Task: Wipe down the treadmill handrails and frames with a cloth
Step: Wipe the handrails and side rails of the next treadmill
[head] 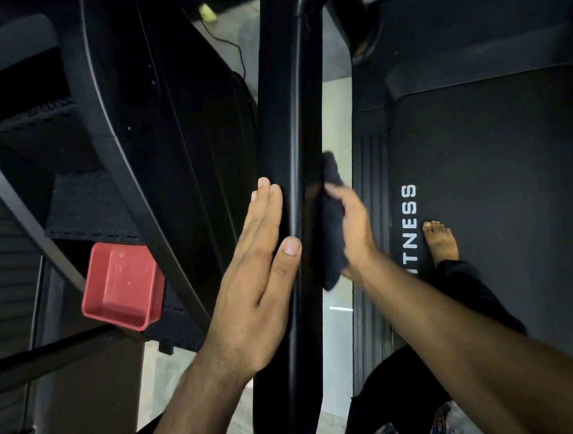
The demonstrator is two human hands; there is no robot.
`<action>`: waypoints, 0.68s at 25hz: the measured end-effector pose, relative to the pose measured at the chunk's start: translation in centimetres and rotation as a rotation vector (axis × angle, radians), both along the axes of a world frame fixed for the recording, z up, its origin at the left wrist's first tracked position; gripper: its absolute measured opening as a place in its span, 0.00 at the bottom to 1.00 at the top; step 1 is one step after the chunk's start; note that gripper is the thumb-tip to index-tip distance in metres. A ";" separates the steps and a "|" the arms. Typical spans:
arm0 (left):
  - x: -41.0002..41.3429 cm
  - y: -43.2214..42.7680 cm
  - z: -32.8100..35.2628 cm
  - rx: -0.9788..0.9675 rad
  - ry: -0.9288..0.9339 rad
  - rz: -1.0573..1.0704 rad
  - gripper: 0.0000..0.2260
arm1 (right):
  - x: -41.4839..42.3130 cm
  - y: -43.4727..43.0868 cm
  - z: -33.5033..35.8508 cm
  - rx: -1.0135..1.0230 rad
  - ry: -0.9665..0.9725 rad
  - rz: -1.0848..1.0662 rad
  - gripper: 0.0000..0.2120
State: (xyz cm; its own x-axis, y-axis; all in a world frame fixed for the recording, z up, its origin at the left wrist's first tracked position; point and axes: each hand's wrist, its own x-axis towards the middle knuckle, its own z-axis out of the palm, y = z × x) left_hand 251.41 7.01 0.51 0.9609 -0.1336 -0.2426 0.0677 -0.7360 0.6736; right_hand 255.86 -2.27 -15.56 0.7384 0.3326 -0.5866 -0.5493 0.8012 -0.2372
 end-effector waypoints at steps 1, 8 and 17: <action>0.5 0.0 0.1 -0.001 0.003 0.001 0.23 | 1.2 0.1 0.0 0.008 0.001 -0.010 0.38; 4.1 -0.8 0.6 -0.001 0.031 0.000 0.24 | 5.4 -1.3 1.1 -0.075 0.021 0.021 0.39; 8.7 -2.0 0.4 -0.021 0.002 0.005 0.25 | 13.1 -2.5 2.2 -0.132 0.032 0.020 0.33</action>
State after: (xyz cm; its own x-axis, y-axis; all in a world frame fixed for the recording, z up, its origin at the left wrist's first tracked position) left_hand 260.08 4.99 0.94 0.9611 -0.1342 -0.2412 0.0722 -0.7213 0.6888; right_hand 268.92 -4.74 -13.33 0.7125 0.2654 -0.6495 -0.5739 0.7530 -0.3219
